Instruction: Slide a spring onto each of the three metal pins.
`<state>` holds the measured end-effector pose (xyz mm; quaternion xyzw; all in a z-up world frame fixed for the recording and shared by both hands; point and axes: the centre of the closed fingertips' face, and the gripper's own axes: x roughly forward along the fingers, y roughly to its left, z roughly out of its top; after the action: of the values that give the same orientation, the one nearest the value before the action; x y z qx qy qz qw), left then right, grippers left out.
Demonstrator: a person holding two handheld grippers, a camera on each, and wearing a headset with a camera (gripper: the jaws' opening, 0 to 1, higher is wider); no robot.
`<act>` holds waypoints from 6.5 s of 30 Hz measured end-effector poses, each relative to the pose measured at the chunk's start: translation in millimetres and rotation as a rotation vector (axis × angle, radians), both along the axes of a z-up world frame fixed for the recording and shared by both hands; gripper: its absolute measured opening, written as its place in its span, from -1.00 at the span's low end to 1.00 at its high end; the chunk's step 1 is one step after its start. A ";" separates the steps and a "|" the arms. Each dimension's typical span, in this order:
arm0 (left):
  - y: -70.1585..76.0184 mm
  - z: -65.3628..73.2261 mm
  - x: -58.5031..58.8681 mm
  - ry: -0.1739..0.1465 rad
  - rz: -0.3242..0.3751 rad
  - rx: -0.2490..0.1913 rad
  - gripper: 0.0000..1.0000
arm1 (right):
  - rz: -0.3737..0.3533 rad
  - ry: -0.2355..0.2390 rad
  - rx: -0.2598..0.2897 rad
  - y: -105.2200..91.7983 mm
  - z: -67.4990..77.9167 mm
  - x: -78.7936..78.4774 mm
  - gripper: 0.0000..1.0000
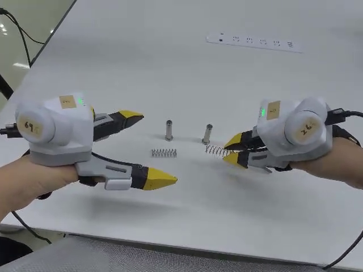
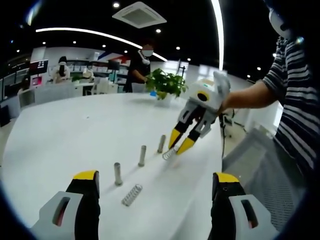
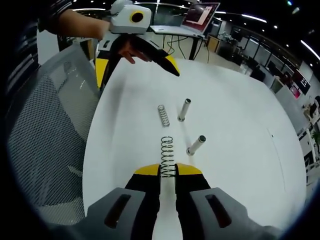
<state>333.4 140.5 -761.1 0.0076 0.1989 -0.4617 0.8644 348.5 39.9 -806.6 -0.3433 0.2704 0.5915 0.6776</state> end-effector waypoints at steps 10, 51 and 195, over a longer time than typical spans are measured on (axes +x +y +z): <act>-4.1 -0.9 -4.2 0.003 -0.016 -0.002 0.78 | 0.024 -0.005 0.006 -0.5 3.6 -12.0 -0.85; -68.9 -7.0 -8.1 -0.007 -0.259 -0.007 -0.32 | 0.097 -0.039 0.028 15.6 17.2 -23.2 -0.85; -85.0 -10.6 -11.7 -0.021 -0.320 0.008 -0.91 | 0.106 -0.015 0.320 58.6 74.5 -35.6 -0.87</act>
<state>321.7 55.5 -771.7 0.0476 0.1878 -0.5926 0.7819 313.0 98.5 -732.1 -0.2492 0.1491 0.6592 0.6936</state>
